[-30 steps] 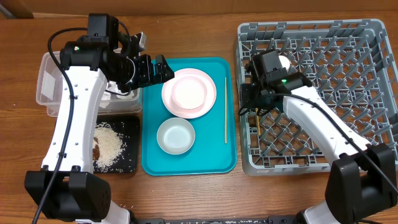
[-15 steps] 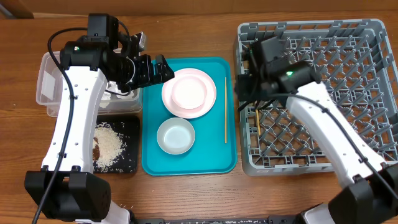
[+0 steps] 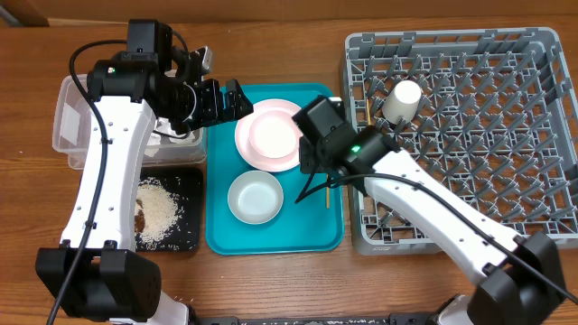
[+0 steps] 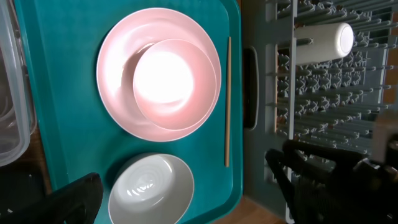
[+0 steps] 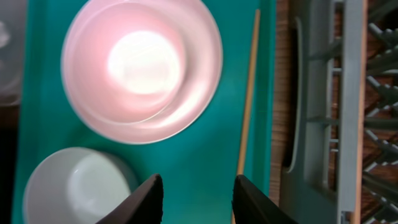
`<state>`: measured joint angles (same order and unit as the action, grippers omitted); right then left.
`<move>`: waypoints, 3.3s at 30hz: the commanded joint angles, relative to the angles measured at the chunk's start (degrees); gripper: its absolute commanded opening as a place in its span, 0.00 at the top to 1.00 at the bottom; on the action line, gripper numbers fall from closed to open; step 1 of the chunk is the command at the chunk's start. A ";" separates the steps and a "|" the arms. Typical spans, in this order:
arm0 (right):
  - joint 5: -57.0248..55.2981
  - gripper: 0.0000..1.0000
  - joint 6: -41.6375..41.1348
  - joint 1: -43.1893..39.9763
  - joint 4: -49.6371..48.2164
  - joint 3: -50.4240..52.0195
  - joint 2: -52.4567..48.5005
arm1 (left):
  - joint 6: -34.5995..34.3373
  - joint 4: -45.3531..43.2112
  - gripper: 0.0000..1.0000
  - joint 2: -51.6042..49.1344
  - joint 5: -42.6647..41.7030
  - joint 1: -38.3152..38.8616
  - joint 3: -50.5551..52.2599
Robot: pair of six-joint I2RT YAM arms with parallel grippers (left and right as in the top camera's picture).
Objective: Sort waste into correct bins and load items into the dishwasher
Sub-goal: 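Move the right gripper back to the remaining chopstick on the tray, then grasp the second wooden chopstick with the right gripper and lift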
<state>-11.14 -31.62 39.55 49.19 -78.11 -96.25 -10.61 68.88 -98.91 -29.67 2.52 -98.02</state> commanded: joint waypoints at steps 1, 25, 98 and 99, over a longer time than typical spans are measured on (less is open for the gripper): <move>-6.38 0.61 -4.04 0.02 -1.49 1.60 -3.39 | -0.57 -0.17 0.00 -0.31 0.31 0.09 -0.39; -6.14 0.61 -5.11 -1.27 -6.38 1.66 -15.32 | -0.57 -0.17 0.00 -0.31 0.31 0.09 -0.39; 0.92 0.87 -1.18 -3.89 -5.46 -1.60 -21.05 | -0.59 -0.20 0.00 -0.31 0.33 0.07 -0.39; 0.90 0.90 -1.16 -3.89 -5.25 -1.81 -21.03 | -0.57 -0.17 0.00 -0.31 0.31 0.07 -0.39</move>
<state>-10.44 -32.86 35.35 43.42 -77.84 -116.29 -10.61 68.88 -98.91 -29.67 2.52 -98.02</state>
